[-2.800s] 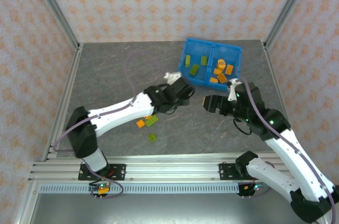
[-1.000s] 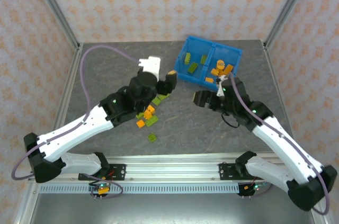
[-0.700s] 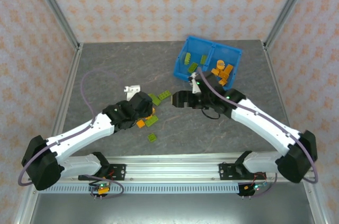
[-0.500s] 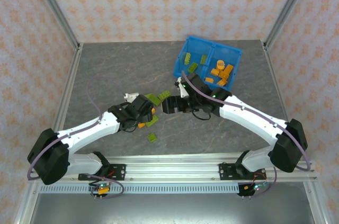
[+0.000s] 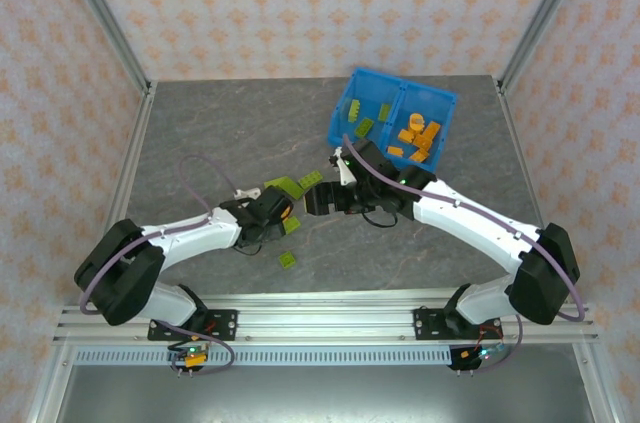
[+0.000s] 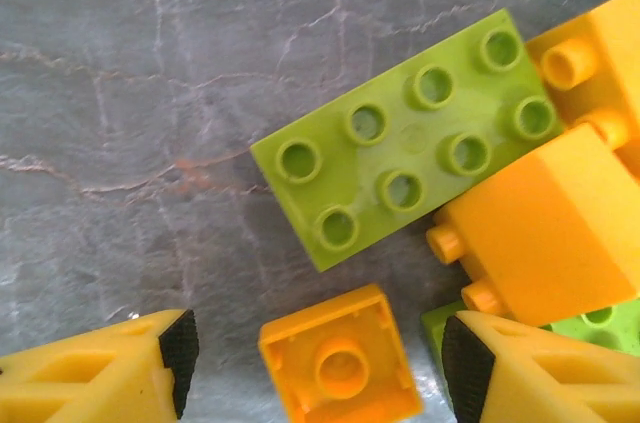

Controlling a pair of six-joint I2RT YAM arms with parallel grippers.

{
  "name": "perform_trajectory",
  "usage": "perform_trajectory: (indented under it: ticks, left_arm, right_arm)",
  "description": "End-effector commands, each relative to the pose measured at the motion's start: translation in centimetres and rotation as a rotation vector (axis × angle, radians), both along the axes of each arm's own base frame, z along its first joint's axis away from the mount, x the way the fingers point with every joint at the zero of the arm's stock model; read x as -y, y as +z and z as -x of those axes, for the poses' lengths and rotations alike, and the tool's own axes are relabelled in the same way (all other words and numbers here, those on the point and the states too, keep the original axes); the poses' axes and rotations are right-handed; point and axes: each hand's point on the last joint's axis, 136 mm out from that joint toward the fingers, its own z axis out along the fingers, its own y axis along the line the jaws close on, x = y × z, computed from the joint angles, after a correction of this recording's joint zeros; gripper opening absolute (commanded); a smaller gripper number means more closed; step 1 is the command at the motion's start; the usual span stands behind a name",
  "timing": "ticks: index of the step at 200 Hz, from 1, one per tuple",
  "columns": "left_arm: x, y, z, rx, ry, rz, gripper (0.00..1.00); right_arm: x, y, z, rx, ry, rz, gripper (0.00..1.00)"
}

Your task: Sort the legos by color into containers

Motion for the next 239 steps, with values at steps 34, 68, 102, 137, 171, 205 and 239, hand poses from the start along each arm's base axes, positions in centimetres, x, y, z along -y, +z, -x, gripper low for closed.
perform_trajectory:
  ticks: [34, 68, 102, 137, 171, 205, 239]
  left_arm:
    - [-1.0, -1.3, -0.4, -0.004, 0.046, -0.048, 0.57]
    - [-1.7, -1.8, 0.9, -0.046, 0.059, -0.065, 0.49]
    - [-2.6, -1.3, 2.3, -0.063, 0.048, -0.073, 0.49]
    - [-3.0, -1.5, 3.3, -0.097, -0.008, -0.088, 0.49]
    - [-2.9, -2.0, 3.8, -0.125, -0.025, -0.083, 0.44]
    - [-2.1, -2.0, 4.1, -0.136, -0.037, -0.032, 0.36]
    - [-1.6, -0.2, 3.5, -0.101, -0.059, -0.014, 0.32]
  right_arm:
    - [0.2, 0.4, 0.0, -0.001, -0.018, 0.009, 0.88]
    - [0.4, 0.3, -0.3, 0.003, -0.037, 0.020, 0.88]
    - [0.2, 0.5, -0.6, 0.009, -0.039, 0.021, 0.88]
    - [-0.1, 0.3, -0.8, 0.003, -0.037, 0.019, 0.88]
    - [0.0, 0.3, -0.7, -0.004, -0.045, 0.016, 0.87]
    - [1.0, 0.4, -0.2, 0.008, -0.061, 0.026, 0.87]
    - [2.0, 0.7, -0.1, 0.034, -0.092, 0.030, 0.87]
